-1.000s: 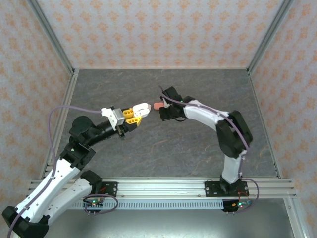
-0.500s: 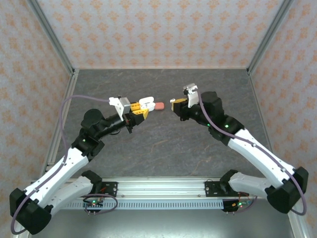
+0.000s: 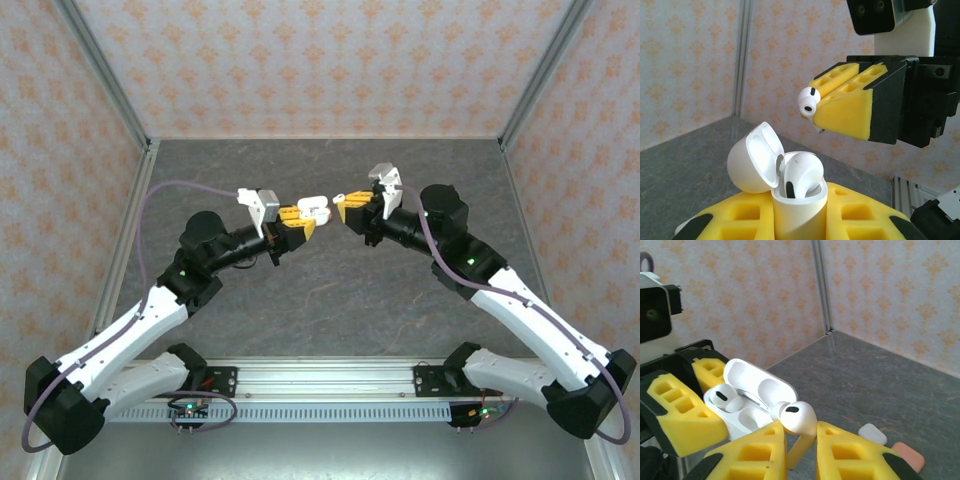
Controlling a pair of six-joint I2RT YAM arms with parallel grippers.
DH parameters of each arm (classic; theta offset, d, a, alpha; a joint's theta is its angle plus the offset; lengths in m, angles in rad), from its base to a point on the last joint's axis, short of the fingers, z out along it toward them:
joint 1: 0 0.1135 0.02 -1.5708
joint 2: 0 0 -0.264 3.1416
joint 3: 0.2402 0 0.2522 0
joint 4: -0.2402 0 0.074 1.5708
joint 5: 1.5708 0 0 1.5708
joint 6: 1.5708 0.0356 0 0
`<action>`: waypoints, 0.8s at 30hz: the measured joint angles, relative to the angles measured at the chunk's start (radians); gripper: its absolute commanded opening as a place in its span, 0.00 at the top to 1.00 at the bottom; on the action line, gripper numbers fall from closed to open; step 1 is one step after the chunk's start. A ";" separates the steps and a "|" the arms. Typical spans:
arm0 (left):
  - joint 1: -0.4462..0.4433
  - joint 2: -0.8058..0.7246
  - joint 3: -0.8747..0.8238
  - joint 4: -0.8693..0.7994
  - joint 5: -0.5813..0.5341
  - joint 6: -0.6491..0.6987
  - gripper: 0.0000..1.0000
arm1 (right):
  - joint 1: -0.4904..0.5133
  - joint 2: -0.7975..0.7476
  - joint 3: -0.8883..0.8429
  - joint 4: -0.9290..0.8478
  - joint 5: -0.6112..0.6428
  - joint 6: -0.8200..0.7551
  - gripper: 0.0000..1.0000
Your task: Insert wireless bluetooth earbuds into charging case
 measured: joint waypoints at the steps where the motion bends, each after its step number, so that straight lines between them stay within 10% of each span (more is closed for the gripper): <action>1: -0.003 0.000 0.000 0.000 -0.001 0.000 1.00 | 0.000 0.005 0.002 0.007 -0.013 0.000 0.83; 24: -0.011 0.005 0.000 0.001 0.000 -0.002 1.00 | 0.006 0.107 0.036 0.075 -0.110 0.022 0.82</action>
